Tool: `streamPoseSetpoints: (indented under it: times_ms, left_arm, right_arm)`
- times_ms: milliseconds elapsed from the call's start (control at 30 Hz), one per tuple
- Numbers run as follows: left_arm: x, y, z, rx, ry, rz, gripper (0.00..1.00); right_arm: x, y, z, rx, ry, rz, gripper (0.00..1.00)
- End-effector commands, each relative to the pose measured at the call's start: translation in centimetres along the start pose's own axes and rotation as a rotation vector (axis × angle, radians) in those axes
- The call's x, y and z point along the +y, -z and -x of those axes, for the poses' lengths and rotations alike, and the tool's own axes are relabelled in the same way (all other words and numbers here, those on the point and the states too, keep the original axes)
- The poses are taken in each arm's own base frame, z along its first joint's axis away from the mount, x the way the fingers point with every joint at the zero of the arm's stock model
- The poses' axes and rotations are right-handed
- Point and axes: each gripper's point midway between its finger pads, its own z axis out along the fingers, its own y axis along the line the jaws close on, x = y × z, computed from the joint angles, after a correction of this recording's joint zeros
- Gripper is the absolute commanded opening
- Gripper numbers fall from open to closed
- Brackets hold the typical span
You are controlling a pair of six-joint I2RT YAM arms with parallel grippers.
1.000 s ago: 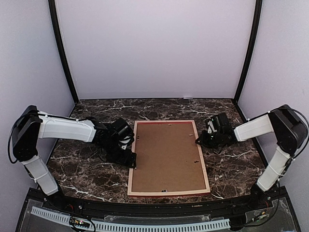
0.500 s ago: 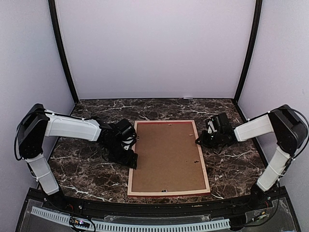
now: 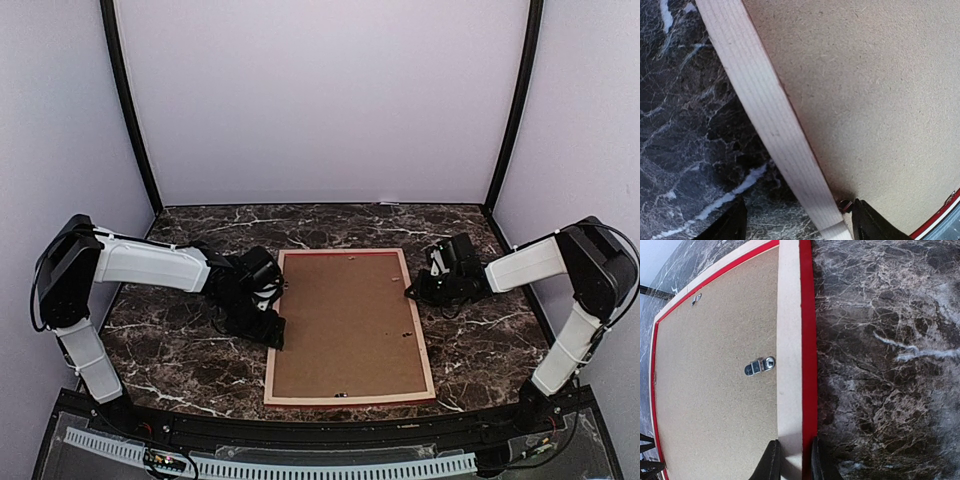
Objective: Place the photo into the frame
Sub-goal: Press the fastener onto the backboard.
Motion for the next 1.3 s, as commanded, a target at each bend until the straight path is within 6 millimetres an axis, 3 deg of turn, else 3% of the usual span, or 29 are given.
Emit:
streamPoseSetpoints:
  times_ms: [0, 367, 767, 1267]
  left_arm:
    - [0.6, 0.0, 0.7, -0.017, 0.033, 0.02, 0.74]
    - [0.7, -1.0, 0.2, 0.009, 0.051, 0.006, 0.66]
    - [2.1, -1.3, -1.8, 0.08, 0.005, 0.066, 0.5]
    - [0.2, 1.7, 0.7, 0.02, -0.049, 0.016, 0.47]
  right_arm:
    - [-2.7, -0.7, -4.4, 0.153, -0.085, -0.071, 0.0]
    - [-2.7, -0.8, -4.5, 0.156, -0.079, -0.066, 0.0]
    - [-2.4, -1.1, -4.4, 0.164, -0.076, -0.057, 0.0]
    - [-2.4, -1.5, -4.5, 0.175, -0.077, -0.056, 0.0]
